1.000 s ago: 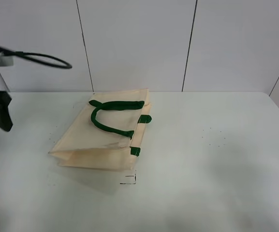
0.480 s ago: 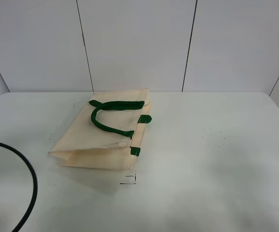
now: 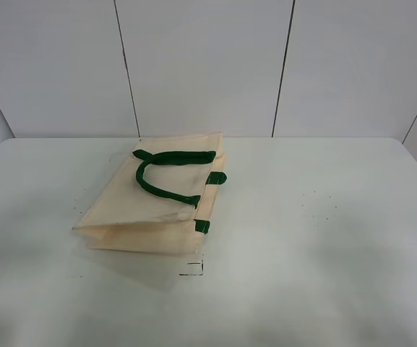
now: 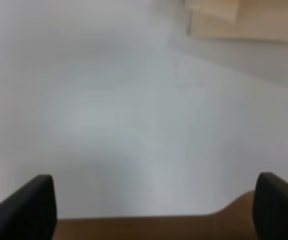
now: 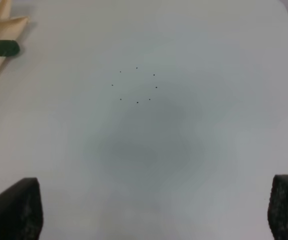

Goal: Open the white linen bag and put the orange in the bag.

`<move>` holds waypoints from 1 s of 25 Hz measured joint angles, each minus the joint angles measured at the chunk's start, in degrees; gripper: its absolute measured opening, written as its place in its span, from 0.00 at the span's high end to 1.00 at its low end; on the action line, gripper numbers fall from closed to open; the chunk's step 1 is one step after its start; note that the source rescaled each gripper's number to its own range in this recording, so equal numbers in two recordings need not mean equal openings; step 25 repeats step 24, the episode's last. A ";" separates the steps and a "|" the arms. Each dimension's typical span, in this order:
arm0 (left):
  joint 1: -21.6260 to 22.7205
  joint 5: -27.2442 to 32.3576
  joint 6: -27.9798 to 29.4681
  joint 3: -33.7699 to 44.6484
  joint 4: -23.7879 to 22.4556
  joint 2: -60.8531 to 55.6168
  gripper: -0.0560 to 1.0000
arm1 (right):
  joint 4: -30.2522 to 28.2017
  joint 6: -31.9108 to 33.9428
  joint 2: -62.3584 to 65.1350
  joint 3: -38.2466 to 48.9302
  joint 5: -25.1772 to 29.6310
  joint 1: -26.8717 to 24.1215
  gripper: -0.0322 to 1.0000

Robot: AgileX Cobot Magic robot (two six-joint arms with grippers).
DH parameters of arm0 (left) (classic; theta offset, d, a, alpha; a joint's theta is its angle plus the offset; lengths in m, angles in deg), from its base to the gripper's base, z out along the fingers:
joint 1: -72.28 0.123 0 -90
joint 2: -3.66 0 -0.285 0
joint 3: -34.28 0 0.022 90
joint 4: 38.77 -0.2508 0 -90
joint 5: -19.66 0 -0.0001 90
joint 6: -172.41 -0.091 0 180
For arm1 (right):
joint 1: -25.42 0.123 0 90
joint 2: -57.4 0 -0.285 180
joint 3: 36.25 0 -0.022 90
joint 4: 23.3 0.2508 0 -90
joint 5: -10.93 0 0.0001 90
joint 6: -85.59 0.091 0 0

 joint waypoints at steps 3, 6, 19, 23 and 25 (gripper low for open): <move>0.00 0.00 0.00 0.00 0.00 -3.52 0.01 | 0.00 0.00 0.00 0.00 0.00 0.00 0.00; 0.00 0.06 0.10 0.00 0.00 -6.47 0.01 | 0.00 0.00 0.00 0.00 0.00 0.00 0.00; 0.00 0.06 0.25 0.00 1.17 -13.73 0.01 | 0.00 0.00 -0.24 0.00 0.00 0.00 0.00; 0.00 0.06 0.25 0.00 1.32 -13.73 0.01 | 0.01 0.00 -0.39 0.00 0.00 0.00 0.00; 0.00 0.06 0.25 0.00 1.32 -13.73 0.01 | 0.01 0.00 -0.39 0.00 0.00 0.00 0.00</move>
